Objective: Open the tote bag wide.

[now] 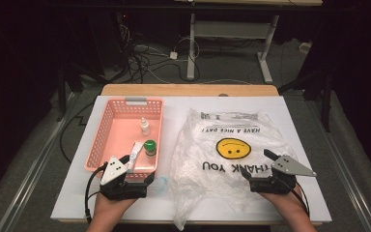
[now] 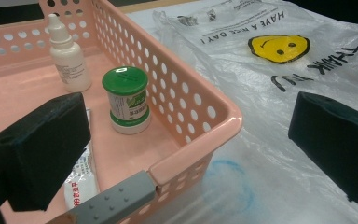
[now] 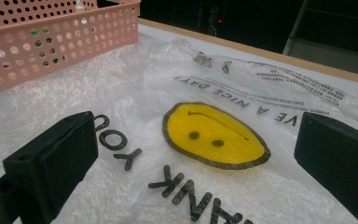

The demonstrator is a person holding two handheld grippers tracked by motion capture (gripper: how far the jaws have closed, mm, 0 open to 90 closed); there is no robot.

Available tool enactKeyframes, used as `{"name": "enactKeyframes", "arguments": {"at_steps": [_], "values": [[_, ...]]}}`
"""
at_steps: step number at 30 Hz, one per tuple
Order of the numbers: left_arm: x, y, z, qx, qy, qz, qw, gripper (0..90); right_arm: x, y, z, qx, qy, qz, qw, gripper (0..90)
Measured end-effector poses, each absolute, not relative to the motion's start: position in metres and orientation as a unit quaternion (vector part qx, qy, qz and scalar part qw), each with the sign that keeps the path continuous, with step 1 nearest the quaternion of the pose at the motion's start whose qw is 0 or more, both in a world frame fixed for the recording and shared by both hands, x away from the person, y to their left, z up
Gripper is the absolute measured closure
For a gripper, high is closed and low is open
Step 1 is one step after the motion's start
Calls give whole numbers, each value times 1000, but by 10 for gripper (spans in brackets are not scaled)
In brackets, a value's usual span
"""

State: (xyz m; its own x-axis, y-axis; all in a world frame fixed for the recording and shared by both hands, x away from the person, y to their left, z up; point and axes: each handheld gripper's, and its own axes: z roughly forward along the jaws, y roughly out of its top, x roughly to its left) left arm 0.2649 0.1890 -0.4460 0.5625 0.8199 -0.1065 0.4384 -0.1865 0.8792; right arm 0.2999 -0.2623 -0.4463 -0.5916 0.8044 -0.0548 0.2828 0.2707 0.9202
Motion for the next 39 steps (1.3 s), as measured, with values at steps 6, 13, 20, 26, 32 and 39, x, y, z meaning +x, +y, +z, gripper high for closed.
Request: {"name": "enactKeyframes", "arguments": {"at_steps": [6,13,20,26,32,39], "values": [[263,188,-444,743,420,203,480,0,298,-260,-445,357,753,483,268,0],[264,187,-445,747,419,196,477,0,296,-259,-437,354,748,494,267,0],[264,187,-445,748,419,197,477,0,293,-269,-423,359,743,493,275,1],[265,187,-445,748,418,196,476,0,296,-290,-416,382,733,482,290,17],[264,188,-445,748,419,197,476,0,302,-316,-418,416,726,461,296,51],[264,187,-444,747,419,195,478,0,307,-343,-420,454,710,453,290,129]]}}
